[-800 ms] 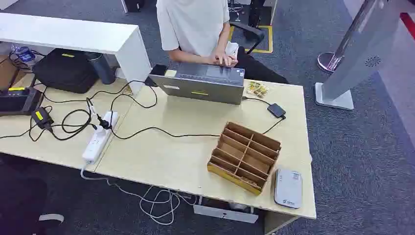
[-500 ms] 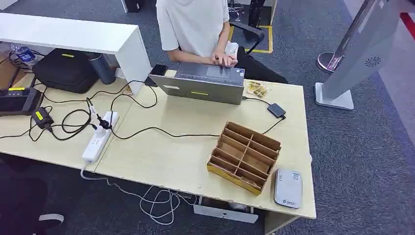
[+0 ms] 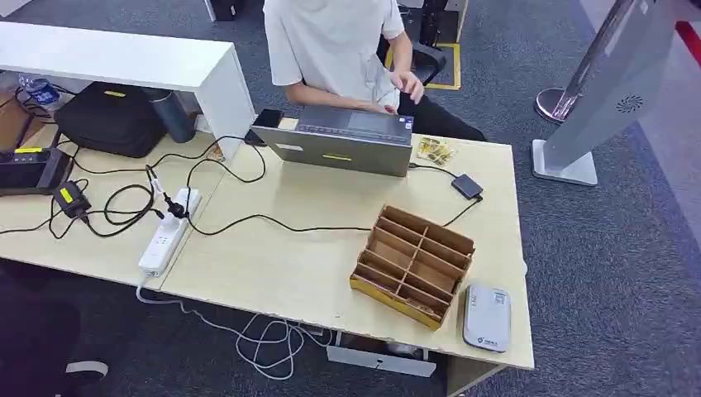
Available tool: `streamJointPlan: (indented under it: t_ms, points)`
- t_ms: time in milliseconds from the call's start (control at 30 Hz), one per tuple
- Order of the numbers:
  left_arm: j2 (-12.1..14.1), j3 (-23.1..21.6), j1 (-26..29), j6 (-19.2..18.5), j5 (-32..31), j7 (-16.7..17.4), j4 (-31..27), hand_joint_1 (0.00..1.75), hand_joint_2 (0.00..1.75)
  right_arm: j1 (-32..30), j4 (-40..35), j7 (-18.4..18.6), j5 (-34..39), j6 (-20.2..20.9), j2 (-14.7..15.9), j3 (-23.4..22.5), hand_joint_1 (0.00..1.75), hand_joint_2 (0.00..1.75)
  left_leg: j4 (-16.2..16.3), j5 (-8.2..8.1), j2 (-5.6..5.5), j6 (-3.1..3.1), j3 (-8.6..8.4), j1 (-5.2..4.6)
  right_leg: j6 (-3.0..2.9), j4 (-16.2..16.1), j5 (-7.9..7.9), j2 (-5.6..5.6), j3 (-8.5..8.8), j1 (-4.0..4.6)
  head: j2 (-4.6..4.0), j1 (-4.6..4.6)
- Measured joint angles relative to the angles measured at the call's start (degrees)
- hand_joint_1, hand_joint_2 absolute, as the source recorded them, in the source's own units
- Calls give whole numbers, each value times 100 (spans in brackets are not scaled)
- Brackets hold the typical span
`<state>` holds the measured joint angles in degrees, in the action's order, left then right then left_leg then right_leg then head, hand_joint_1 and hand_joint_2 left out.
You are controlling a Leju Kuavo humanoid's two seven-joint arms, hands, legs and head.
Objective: Pass the card to the sensor for recognition and then transmit it.
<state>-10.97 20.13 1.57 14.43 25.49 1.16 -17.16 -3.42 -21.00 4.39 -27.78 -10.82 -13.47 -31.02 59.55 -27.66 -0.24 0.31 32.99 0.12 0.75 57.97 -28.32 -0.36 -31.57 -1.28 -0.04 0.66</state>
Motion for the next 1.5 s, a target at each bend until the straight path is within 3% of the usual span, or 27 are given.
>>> streamJointPlan:
  t_ms: [100, 200, 300, 500, 533, 567, 600, 667, 700, 767, 800, 900, 1033, 1133, 1200, 1333, 1400, 1467, 1500]
  points:
    - [-266, 658, -222, 607, 906, 44, 173, 0, 175, 176, 74, 382, -838, -600, -318, -820, 0, 175, -1, 7, 3, 0, -3, 2, 2, 0, 4, 6, 3, 2, 0, 7]
    - [-286, 1040, -252, 745, 1226, 59, 214, 0, 175, 255, 149, 625, -985, -1047, -474, -1296, 0, 175, -1, 8, 4, 0, -5, -2, -1, 0, 6, 9, 0, 0, 0, 4]
    - [-330, 1219, -261, 760, 1281, 79, 278, 0, 175, 276, 201, 734, -913, -1375, -540, -1525, 0, 175, -1, 8, 9, 0, -2, 0, -1, 2, 7, 12, -2, 1, 0, 11]
    - [-343, 1346, -267, 752, 1361, 52, 299, 0, 175, 277, 334, 664, -384, -2503, -557, -1584, 0, 175, -1, 9, 11, 1, -4, -2, 1, 1, 10, 14, -1, -2, 0, 0]
    - [-343, 1350, -267, 752, 1377, 46, 299, 0, 0, 272, 337, 616, -253, -2630, -557, -1560, 0, 175, -1, 10, 11, 3, -5, -2, 0, 1, 11, 14, -1, -2, 0, -2]
    - [-343, 1357, -267, 752, 1390, 42, 302, 0, 0, 264, 334, 586, -168, -2752, -557, -1497, 0, 175, -1, 10, 12, 3, -5, -3, 2, 1, 12, 15, -2, -3, 0, 2]
    - [-343, 1366, -267, 752, 1401, 33, 302, 0, 175, 250, 330, 590, -144, -2828, -557, -1448, 0, 175, -1, 11, 13, 3, -5, -3, 2, 1, 13, 15, -2, -2, 0, 0]
    - [-345, 1418, -267, 750, 1425, -11, 302, 0, 175, 103, 82, 1048, -12, -2850, -555, -1313, 0, 175, 1, 10, 11, 3, -12, -4, 2, -1, 12, 13, -2, -3, 0, 0]
    - [-345, 1440, -267, 745, 1464, -31, 302, 0, 175, -160, -288, 1600, -28, -2850, -555, -1089, 0, 175, 2, 10, 5, 4, -11, -8, 4, -2, 9, 6, 1, -7, 0, 0]
    - [-358, 1519, -263, 763, 1703, -149, 302, 0, 175, -979, -1561, 3080, -541, -2835, -603, -254, 0, 175, 1, 1, -14, 16, -16, -11, 15, -2, -5, -13, 8, -11, 0, 2]
    - [-365, 1567, -263, 774, 1841, -219, 302, 0, 175, -1404, -1991, 3323, -781, -2811, -603, 85, 0, 175, 1, -3, -8, 12, -8, -7, 15, -1, -5, -7, 7, -5, 0, -2]
    - [-404, 1864, -270, 756, 2125, -433, 328, 0, 175, -2460, -3557, 3327, -1215, -2497, -614, 652, 0, 175, -4, -13, 17, 5, -6, -12, 11, 1, -4, 24, 5, -10, 0, 9]
    - [-404, 1956, -262, 751, 2207, -559, 336, 0, 175, -3136, -5614, 3324, -1740, -2188, -627, 455, 0, 175, -3, -21, 48, 15, -15, -11, 16, -2, -6, 52, -9, -20, 0, 9]
    - [-404, 2030, -258, 883, 2238, -750, 337, 0, 175, -3423, -6746, 3168, -2105, -2083, -623, 218, 0, 175, 2, -19, 52, 16, -15, -9, 20, -4, 2, 53, -6, -14, 0, 0]
    - [-404, 2039, -256, 909, 2247, -899, 336, 0, 175, -3463, -7216, 2722, -2102, -2017, -623, -18, 0, 175, 3, -16, 54, 18, -16, -10, 23, -4, 9, 55, -7, -15, 0, 4]
    - [-402, 2043, -255, 891, 2277, -1082, 337, 0, 175, -3072, -7696, 1205, -1870, -1433, -625, -965, 0, 175, 4, -7, 61, 18, -18, -10, 18, -4, 21, 64, -9, -13, 0, 4]
    - [-402, 2056, -252, 759, 2334, -1136, 337, 0, 175, -2776, -7811, 461, -1637, -953, -625, -1587, 0, 175, 4, -2, 60, 26, -13, -10, 20, -4, 22, 61, -8, -13, 0, 2]
    - [-402, 2098, -245, 622, 2398, -1196, 336, 0, 175, -2221, -7891, -424, -1475, -74, -623, -2325, 0, 175, 4, 0, 63, 23, -13, -11, 20, -4, 31, 68, -13, -13, 0, 2]
    - [-402, 2124, -241, 542, 2426, -1222, 336, 0, 175, -1846, -7936, -1001, -1574, 610, -620, -2854, 0, 175, 6, 1, 77, 23, -14, -11, 22, -4, 39, 82, -21, -13, 0, 4]
